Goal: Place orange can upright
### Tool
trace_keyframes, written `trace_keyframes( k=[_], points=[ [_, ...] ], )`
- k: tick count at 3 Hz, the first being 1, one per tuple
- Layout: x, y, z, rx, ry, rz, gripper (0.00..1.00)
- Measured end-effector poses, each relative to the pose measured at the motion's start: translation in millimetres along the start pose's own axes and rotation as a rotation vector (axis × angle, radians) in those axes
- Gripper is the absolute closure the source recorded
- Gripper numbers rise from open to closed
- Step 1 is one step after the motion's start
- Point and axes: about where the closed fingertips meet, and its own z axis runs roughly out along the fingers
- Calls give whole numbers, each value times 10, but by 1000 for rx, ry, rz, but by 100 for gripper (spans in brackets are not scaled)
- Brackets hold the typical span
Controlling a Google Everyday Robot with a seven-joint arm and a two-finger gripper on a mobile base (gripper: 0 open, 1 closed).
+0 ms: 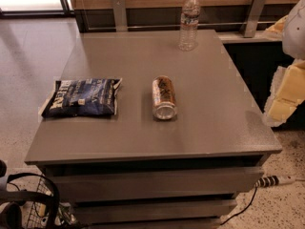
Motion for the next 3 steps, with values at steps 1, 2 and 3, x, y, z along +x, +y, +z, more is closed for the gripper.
trace_keyframes(
  k=[1, 2, 3],
  points=[
    [0, 0, 0, 0, 0, 0, 0],
    [-76, -108, -49, -12, -41, 71, 0],
    [-183, -222, -65, -43, -116, 172, 0]
  ],
)
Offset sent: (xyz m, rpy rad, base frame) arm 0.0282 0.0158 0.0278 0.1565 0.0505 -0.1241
